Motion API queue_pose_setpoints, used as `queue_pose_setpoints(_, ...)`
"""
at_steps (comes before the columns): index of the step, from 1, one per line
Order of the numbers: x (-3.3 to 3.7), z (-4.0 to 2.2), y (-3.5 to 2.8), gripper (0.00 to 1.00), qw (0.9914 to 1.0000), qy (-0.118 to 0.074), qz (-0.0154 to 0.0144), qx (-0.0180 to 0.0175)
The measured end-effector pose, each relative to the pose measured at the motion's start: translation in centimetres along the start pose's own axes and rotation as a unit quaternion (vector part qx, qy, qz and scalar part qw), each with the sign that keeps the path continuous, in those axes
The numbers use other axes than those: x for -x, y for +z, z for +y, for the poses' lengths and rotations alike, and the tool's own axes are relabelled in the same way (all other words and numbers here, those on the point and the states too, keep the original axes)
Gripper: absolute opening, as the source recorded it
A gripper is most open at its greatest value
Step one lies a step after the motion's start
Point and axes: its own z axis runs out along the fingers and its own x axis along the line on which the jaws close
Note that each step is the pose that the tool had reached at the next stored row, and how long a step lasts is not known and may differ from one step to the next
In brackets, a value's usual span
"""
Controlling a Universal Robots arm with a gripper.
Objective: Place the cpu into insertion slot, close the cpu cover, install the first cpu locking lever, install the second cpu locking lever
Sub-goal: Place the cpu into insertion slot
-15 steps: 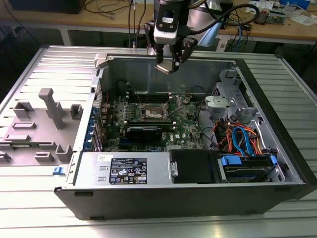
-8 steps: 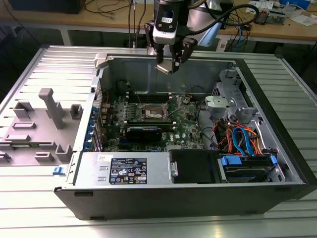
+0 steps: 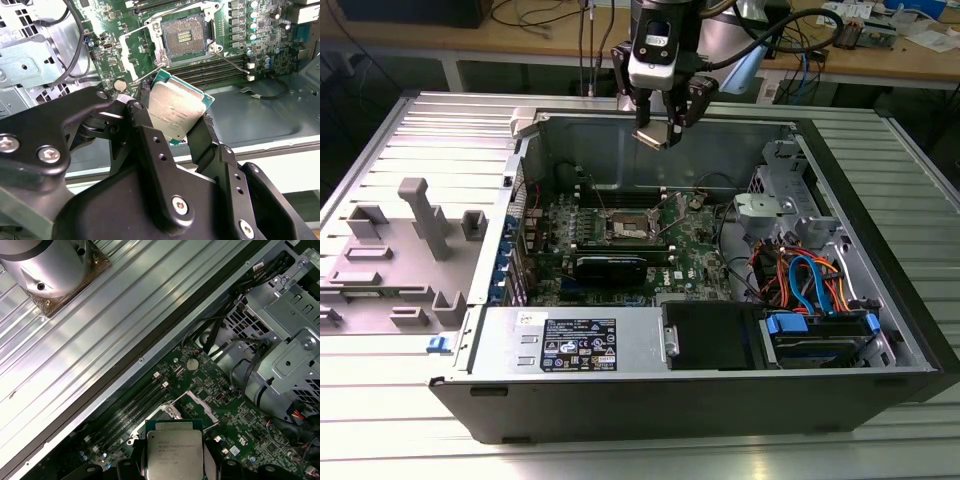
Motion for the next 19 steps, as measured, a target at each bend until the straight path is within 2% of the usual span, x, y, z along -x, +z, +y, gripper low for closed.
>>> queue_pose_setpoints(3,0.01,-0.01,0.0,0.55,0.99999,0.004,-0.0004,0.0)
queue_pose_setpoints(9,0.03,-0.04,0.1,0.55,0.99965,0.027,-0.002,0.0005)
queue_pose_setpoints(12,0.28,-0.32,0.17,0.55,0.99943,0.034,-0.0028,0.0004)
queue_pose_setpoints(19,0.33,-0.38,0.33,0.55,0.99856,0.053,-0.0043,-0.0004)
